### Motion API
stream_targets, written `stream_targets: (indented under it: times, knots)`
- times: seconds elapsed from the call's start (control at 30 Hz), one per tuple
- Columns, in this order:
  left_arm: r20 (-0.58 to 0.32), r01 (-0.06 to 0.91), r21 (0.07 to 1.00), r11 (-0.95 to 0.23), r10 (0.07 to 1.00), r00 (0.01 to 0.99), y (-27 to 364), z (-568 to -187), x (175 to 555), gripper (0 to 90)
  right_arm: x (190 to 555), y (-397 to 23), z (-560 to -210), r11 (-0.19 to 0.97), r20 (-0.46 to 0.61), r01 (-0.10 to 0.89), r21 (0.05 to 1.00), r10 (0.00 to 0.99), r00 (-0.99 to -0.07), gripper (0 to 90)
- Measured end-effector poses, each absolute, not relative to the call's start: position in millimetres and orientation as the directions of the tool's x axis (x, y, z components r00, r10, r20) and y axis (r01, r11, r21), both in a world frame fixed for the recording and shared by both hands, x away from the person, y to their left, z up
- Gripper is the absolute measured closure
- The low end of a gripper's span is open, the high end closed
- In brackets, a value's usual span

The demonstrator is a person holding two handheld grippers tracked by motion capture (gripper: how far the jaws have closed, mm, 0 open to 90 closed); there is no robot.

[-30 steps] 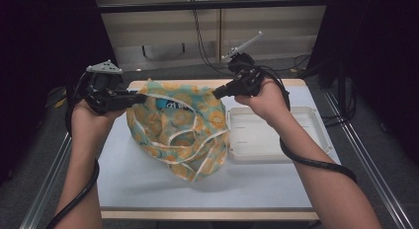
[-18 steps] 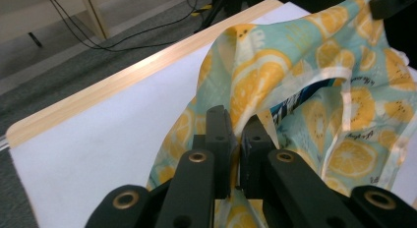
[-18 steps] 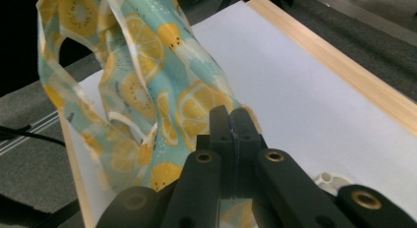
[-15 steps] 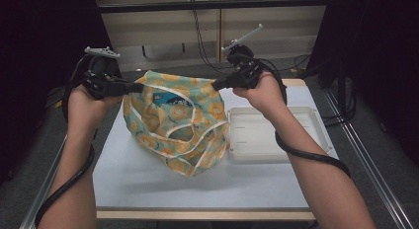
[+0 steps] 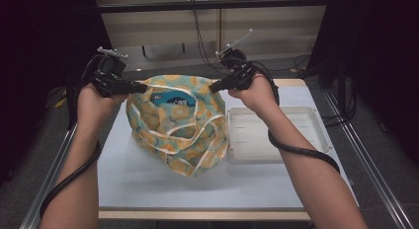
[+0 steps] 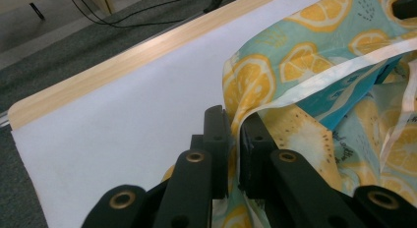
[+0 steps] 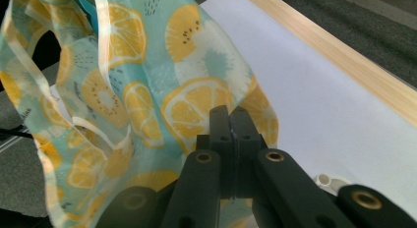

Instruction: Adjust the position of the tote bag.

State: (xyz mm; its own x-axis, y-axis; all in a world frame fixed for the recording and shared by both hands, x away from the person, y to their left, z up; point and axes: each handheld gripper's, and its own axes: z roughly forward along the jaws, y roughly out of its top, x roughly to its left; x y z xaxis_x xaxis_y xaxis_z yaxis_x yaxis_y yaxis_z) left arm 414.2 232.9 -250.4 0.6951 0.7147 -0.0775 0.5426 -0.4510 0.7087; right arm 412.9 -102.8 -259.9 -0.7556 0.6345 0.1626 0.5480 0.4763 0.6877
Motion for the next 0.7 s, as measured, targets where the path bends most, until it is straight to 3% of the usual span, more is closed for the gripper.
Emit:
stream_targets:
  times: [0.4,0.7]
  knots:
    - [-0.103,0.566,0.687,-0.455,0.711,0.696,235,-266,417,84.1,413,-107,-275,0.477,0.188,0.562,0.676,0.625,-0.757,89.7]
    - [-0.111,0.576,0.686,-0.444,0.719,0.686,235,-269,415,84.0,405,-118,-267,0.460,0.176,0.550,0.697,0.634,-0.753,79.3]
